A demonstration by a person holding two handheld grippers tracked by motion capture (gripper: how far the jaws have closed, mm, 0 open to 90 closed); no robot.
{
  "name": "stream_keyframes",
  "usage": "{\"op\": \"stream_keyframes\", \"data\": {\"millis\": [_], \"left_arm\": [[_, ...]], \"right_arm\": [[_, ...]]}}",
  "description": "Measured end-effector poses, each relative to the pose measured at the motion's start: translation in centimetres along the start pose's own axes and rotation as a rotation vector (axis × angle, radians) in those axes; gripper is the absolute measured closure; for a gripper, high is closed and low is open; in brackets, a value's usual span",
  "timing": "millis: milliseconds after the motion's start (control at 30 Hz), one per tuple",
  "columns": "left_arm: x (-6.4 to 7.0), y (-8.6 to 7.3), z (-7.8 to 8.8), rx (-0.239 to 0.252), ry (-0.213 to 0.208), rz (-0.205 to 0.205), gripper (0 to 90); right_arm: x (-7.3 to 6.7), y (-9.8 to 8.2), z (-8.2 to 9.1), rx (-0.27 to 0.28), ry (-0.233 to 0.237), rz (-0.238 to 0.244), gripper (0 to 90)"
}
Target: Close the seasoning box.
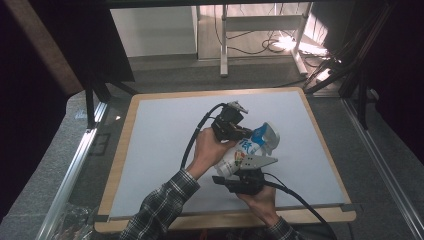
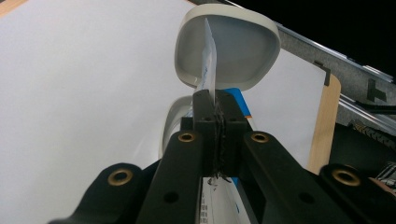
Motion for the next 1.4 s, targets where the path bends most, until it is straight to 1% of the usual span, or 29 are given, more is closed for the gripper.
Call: {"op": "stream_keyframes", "data": {"millis": [1400], "left_arm": [[-0.16, 0.14, -0.11, -0.010, -0.015, 0.016, 88.3]], "right_arm": [[-0.18, 0.31, 0.09, 0.007, 0.013, 0.004, 62.1]]}}
Point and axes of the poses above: each handheld gripper's, and its own axes: z roughly backward along the jaws, y roughly out of its top, x roughly to its right, the point moved 10 cm from there along -z, roughly forward along the jaws, and after that the axes turned 9 degrees about -z, right-handed, at the moved point
